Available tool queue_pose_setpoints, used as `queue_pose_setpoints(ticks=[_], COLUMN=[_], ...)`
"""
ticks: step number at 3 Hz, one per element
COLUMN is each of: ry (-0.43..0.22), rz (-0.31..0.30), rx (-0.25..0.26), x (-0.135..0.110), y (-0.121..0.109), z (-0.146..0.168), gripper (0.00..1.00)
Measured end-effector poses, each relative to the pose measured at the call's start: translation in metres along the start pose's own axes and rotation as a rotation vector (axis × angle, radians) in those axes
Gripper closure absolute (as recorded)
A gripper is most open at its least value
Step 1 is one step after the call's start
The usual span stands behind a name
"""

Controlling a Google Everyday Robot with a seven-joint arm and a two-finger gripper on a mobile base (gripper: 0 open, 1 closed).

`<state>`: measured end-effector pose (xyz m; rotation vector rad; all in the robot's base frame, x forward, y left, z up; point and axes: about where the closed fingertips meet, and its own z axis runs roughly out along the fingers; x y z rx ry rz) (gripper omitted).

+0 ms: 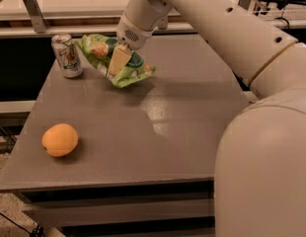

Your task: Move green rice chip bag near 7up can

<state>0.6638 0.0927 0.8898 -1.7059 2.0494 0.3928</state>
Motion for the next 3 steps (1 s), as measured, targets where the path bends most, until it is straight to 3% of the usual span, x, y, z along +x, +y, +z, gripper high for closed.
queue_pose_setpoints(ticks=[1, 2, 3], ry=[0.001, 0.003, 0.003], rz=[-0.001, -0.002, -0.002], rx=[-0.004, -0.007, -0.007], x=[-0.0003, -0.0006, -0.0006], y=[0.0006, 0.0011, 0.0011], z=[0.0028, 0.0052, 0.0053], gripper=[0.12, 0.0, 0.0])
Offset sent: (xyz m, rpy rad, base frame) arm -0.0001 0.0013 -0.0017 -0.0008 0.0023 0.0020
